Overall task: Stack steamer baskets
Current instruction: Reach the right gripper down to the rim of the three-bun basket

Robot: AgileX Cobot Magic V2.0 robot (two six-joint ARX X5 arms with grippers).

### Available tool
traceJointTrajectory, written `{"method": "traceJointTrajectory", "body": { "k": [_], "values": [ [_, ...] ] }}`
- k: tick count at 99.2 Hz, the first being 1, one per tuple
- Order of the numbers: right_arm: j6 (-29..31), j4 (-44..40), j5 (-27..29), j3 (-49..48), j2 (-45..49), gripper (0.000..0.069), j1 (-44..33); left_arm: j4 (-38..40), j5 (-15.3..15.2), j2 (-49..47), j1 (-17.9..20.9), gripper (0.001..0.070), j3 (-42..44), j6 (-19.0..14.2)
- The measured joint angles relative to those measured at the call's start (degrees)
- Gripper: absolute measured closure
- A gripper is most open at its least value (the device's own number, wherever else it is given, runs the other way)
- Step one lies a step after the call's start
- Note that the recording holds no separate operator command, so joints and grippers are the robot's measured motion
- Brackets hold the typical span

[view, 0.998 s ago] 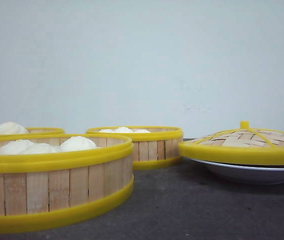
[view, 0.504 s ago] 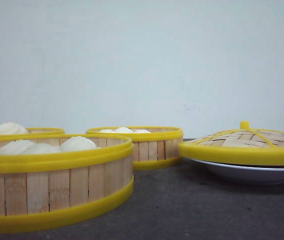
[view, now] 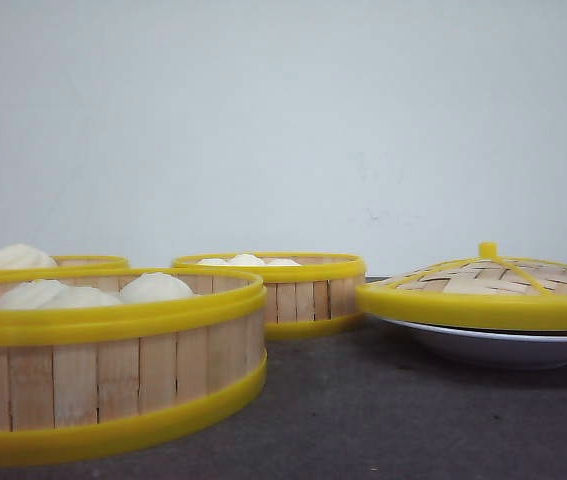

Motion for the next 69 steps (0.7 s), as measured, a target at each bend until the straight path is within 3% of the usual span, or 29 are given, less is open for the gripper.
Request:
{"method": "traceJointTrajectory", "body": {
  "k": [6, 11, 16, 25, 32, 47, 69],
  "values": [
    [-0.39, 0.00, 0.00, 0.00, 0.09, 0.0668, 0.00, 0.00, 0.00, 0.20, 0.00, 0.0691, 0.00, 0.02],
    [-0.55, 0.02, -0.02, 0.00, 0.09, 0.0611, 0.00, 0.02, 0.00, 0.17, 0.00, 0.0658, 0.00, 0.04],
    [-0.66, 0.00, 0.00, 0.00, 0.07, 0.0501, 0.00, 0.02, 0.00, 0.17, 0.00, 0.0579, 0.00, 0.04],
    [-0.70, 0.00, 0.20, 0.00, 0.09, 0.0259, 0.00, 0.02, 0.00, 0.17, 0.00, 0.0376, 0.00, 0.28],
    [-0.72, 0.00, 0.17, 0.00, 0.09, 0.0158, 0.00, 0.02, 0.00, 0.17, 0.00, 0.0279, 0.00, 0.39],
    [0.00, 2.97, -2.56, 0.00, 0.63, 0.0113, 0.59, 0.04, 0.00, 0.17, 0.00, 0.0242, 0.00, 0.37],
    [3.43, 11.02, -5.92, 2.19, 10.49, 0.0135, 4.96, 0.24, 0.00, 0.17, 0.00, 0.0242, 0.00, 0.37]
  ]
}}
